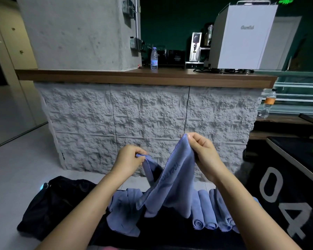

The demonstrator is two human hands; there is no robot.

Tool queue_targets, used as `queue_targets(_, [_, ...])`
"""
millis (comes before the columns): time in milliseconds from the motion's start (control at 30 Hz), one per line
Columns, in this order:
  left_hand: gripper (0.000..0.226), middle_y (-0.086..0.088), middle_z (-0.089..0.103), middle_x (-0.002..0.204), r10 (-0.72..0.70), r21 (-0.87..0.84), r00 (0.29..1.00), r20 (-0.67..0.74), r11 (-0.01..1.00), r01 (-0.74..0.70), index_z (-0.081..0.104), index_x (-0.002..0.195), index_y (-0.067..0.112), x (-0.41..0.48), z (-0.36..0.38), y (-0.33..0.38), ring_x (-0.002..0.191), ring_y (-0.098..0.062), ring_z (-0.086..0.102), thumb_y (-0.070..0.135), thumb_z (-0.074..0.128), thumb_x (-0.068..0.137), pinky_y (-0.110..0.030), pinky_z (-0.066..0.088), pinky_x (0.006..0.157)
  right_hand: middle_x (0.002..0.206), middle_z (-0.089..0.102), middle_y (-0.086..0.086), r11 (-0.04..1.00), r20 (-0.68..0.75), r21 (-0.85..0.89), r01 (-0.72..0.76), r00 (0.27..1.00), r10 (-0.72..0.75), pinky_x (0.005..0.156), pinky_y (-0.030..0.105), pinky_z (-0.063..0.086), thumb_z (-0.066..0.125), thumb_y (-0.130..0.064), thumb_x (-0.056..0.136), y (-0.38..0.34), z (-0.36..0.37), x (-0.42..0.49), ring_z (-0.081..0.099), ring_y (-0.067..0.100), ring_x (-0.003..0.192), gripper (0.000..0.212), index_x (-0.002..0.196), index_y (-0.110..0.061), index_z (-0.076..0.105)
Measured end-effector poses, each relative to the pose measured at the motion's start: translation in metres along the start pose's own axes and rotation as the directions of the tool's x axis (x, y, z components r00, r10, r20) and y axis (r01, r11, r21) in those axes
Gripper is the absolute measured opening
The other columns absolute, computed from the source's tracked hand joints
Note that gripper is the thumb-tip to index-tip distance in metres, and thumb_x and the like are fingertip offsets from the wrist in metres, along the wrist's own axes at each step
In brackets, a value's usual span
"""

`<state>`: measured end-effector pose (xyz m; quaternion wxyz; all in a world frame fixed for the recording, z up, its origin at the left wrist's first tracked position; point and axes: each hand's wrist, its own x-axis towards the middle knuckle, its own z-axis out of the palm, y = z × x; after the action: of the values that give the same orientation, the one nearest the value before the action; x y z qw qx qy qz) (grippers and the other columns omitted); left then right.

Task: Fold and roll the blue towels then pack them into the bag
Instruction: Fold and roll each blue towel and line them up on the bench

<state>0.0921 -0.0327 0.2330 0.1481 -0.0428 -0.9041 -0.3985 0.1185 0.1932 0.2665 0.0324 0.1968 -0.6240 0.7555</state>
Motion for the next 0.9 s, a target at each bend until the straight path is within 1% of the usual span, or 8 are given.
queue_targets(133, [0.02, -0.005, 0.062, 0.061, -0.023, 0.134, 1.0, 0.021, 0.991, 0.02, 0.071, 0.083, 0.014, 0.008, -0.001, -0.02, 0.057, -0.016, 0.063, 0.001, 0.057, 0.088, -0.029, 0.056, 0.064, 0.072, 0.057, 0.003, 0.986, 0.021, -0.163, 0.014, 1.0, -0.01, 0.062, 0.021, 0.043, 0.049, -0.021, 0.097, 0.003, -0.006, -0.002, 0.052, 0.012, 0.068, 0.025, 0.088, 0.0, 0.059])
queue_targets(267, [0.011, -0.015, 0.059, 0.085, -0.188, 0.395, 0.982, 0.005, 0.903, 0.171, 0.053, 0.083, 0.011, 0.016, -0.006, -0.036, 0.075, -0.029, 0.061, 0.002, 0.05, 0.089, -0.034, 0.053, 0.065, 0.081, 0.062, 0.004, 0.948, 0.081, -0.316, 0.026, 0.997, 0.0, 0.071, 0.019, 0.044, 0.051, -0.016, 0.097, 0.004, -0.009, -0.002, 0.055, 0.01, 0.076, 0.021, 0.091, -0.001, 0.064])
queue_targets(367, [0.016, -0.015, 0.061, 0.084, -0.262, 0.531, 0.965, 0.001, 0.818, 0.222, 0.055, 0.075, 0.01, 0.014, -0.012, -0.042, 0.078, -0.03, 0.059, 0.003, 0.048, 0.088, -0.032, 0.042, 0.062, 0.073, 0.06, -0.006, 0.907, 0.119, -0.419, 0.031, 0.993, 0.022, 0.065, 0.016, 0.038, 0.051, -0.011, 0.096, 0.004, -0.005, -0.001, 0.05, 0.002, 0.067, 0.017, 0.087, -0.011, 0.065])
queue_targets(400, [0.019, -0.014, 0.061, 0.078, -0.271, 0.465, 0.962, 0.022, 0.855, 0.23, 0.055, 0.07, 0.012, 0.014, -0.012, -0.044, 0.072, -0.028, 0.056, 0.004, 0.05, 0.087, -0.031, 0.04, 0.061, 0.072, 0.059, -0.006, 0.898, 0.13, -0.438, 0.028, 0.991, 0.032, 0.066, 0.019, 0.036, 0.052, -0.012, 0.096, 0.007, -0.002, 0.0, 0.048, 0.004, 0.068, 0.017, 0.086, -0.014, 0.066])
queue_targets(467, [0.022, -0.01, 0.054, 0.067, -0.317, 0.054, 0.938, 0.141, 0.949, 0.312, 0.052, 0.065, 0.012, 0.009, -0.013, -0.039, 0.061, -0.021, 0.045, 0.006, 0.054, 0.086, -0.025, 0.035, 0.054, 0.08, 0.063, 0.005, 0.898, 0.17, -0.438, 0.033, 0.984, 0.046, 0.074, 0.028, 0.037, 0.055, -0.018, 0.095, 0.011, 0.004, 0.0, 0.049, 0.011, 0.078, 0.016, 0.088, -0.018, 0.069])
queue_targets(567, [0.012, -0.008, 0.061, 0.067, -0.343, -0.481, 0.88, 0.329, 0.741, 0.468, 0.063, 0.074, 0.007, -0.005, -0.011, -0.013, 0.055, -0.016, 0.054, 0.008, 0.062, 0.086, -0.02, 0.046, 0.049, 0.085, 0.065, 0.009, 0.927, 0.23, -0.373, 0.038, 0.972, 0.053, 0.077, 0.031, 0.037, 0.062, -0.024, 0.089, 0.018, 0.022, -0.001, 0.048, 0.016, 0.082, 0.011, 0.087, -0.023, 0.073])
queue_targets(700, [0.004, -0.008, 0.067, 0.075, -0.249, -0.646, 0.904, 0.347, 0.636, 0.423, 0.068, 0.082, 0.007, -0.015, -0.001, 0.011, 0.066, -0.014, 0.06, 0.006, 0.065, 0.084, -0.026, 0.046, 0.061, 0.075, 0.064, 0.004, 0.946, 0.166, -0.323, 0.036, 0.986, 0.019, 0.068, 0.018, 0.041, 0.066, -0.007, 0.087, 0.026, 0.044, 0.001, 0.052, 0.009, 0.071, 0.008, 0.086, -0.013, 0.071])
queue_targets(900, [0.013, -0.009, 0.074, 0.084, -0.189, -0.711, 0.915, 0.356, 0.581, 0.396, 0.069, 0.098, 0.005, -0.019, 0.004, 0.025, 0.076, -0.016, 0.069, 0.008, 0.063, 0.087, -0.026, 0.054, 0.065, 0.065, 0.059, -0.007, 0.901, -0.006, -0.431, 0.039, 0.999, -0.046, 0.066, 0.03, 0.042, 0.068, -0.009, 0.085, 0.04, 0.04, 0.008, 0.051, 0.011, 0.065, 0.016, 0.076, -0.022, 0.066])
